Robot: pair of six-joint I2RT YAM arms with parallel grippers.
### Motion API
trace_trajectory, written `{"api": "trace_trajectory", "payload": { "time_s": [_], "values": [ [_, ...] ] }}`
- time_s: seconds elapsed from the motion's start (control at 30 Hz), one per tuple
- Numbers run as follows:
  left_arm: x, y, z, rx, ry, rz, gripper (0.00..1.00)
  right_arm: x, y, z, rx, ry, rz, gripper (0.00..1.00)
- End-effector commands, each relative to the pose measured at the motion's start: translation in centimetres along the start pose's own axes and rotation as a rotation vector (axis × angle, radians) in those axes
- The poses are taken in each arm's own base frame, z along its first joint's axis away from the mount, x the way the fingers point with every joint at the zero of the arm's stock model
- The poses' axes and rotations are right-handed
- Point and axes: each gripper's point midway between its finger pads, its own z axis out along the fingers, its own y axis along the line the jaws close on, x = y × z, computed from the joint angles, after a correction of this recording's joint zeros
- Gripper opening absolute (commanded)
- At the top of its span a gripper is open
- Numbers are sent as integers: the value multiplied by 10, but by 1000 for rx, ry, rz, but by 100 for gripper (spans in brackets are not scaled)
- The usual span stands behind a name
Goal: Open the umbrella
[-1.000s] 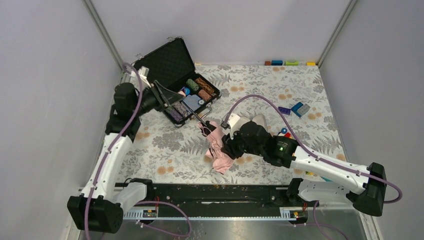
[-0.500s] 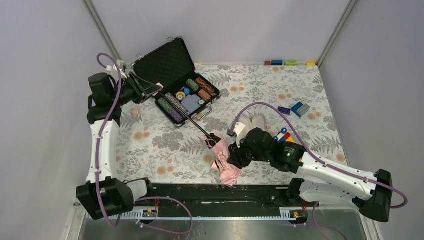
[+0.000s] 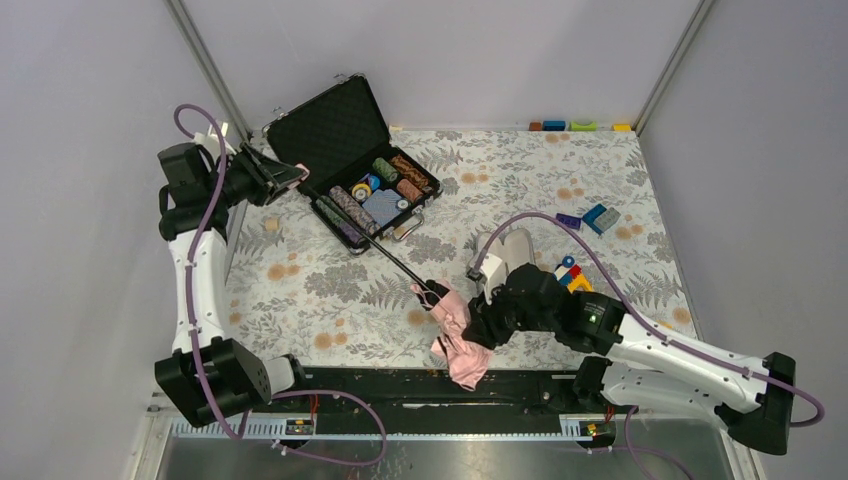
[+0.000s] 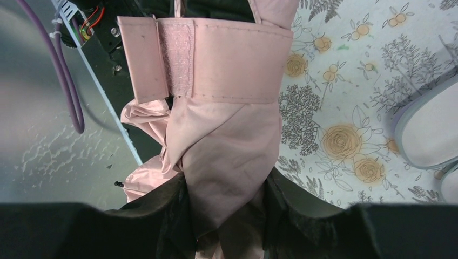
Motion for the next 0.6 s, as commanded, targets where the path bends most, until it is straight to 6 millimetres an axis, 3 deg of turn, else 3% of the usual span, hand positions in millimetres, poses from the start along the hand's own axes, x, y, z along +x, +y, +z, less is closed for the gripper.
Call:
{"api": "trace_trajectory", "payload": {
  "time_s": [0.0, 0.3, 0.47, 0.5, 0.57],
  "values": [
    [-90, 7, -20, -104, -324, 243, 0, 65, -4, -20, 18, 227, 102, 0],
    [-107, 29, -23, -161, -358, 225, 0, 66, 10, -33, -53, 201, 130, 0],
    [-98, 25, -21, -134, -343, 239, 0, 58, 11, -34, -56, 180, 108, 0],
    [-93, 24, -21, -129, -337, 247, 4, 55, 10, -33, -49, 174, 95, 0],
    [-82, 20, -22, -117, -326, 271, 39, 45, 7, -31, -29, 159, 67, 0]
  ]
}}
